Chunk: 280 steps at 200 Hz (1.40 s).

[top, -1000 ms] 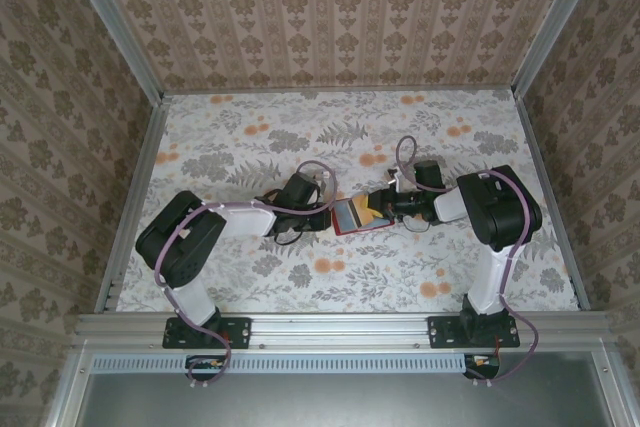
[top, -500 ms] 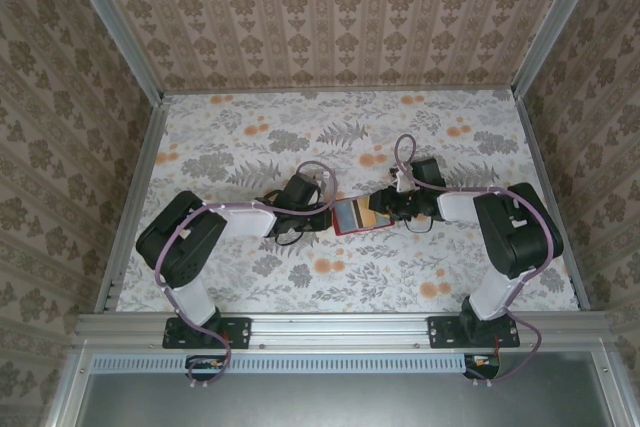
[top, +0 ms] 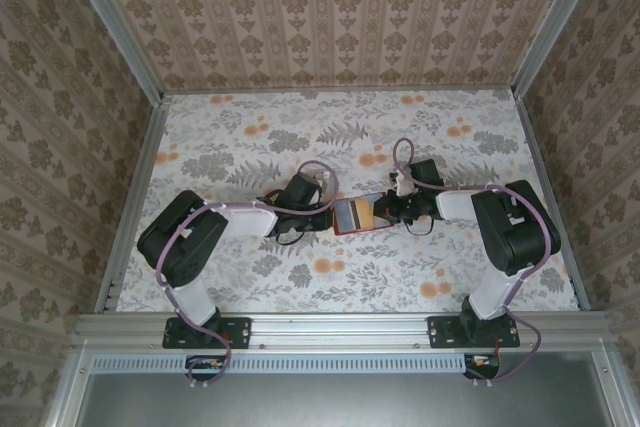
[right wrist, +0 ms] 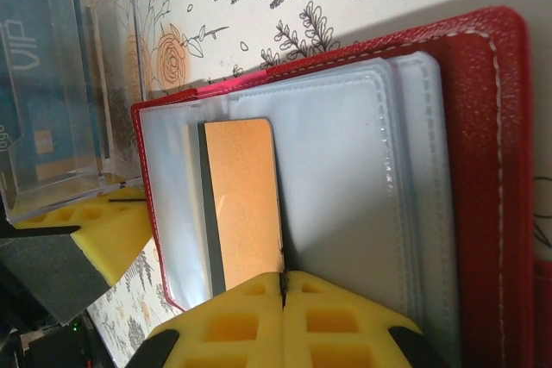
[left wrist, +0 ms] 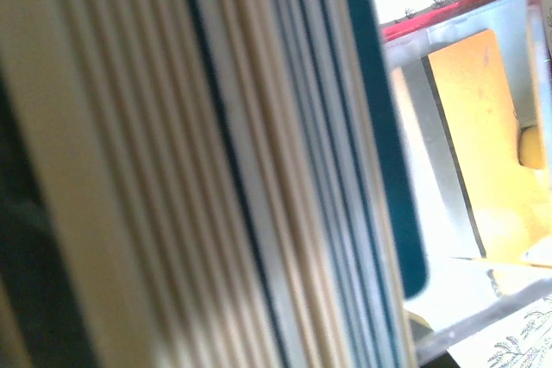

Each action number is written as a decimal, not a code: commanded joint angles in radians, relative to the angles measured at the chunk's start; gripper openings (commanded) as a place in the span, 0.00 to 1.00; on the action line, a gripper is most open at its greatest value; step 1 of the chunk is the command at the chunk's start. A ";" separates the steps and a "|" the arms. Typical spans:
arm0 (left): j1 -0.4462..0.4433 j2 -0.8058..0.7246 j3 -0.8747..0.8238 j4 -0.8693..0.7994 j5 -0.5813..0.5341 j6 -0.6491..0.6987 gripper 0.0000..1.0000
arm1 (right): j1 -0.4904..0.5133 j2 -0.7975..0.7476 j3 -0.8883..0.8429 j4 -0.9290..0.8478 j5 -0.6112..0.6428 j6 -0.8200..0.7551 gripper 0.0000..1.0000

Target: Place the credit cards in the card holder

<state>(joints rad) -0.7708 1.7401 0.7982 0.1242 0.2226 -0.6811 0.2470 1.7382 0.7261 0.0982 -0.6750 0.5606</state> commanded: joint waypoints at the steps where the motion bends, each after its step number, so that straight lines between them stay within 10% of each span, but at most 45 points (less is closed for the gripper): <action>1: -0.024 0.048 0.014 -0.037 0.030 -0.006 0.07 | 0.006 0.020 0.009 0.013 0.050 0.035 0.00; 171: -0.025 0.118 0.087 -0.058 0.062 0.005 0.05 | 0.107 0.058 0.076 -0.041 0.050 0.004 0.00; 280: -0.023 0.032 0.047 -0.106 -0.003 0.038 0.06 | 0.130 -0.212 0.042 -0.239 0.319 -0.075 0.39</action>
<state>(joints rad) -0.7795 1.7927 0.8780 0.0795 0.2489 -0.6762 0.3725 1.6245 0.7818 -0.0269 -0.4828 0.5354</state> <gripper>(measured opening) 0.058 0.343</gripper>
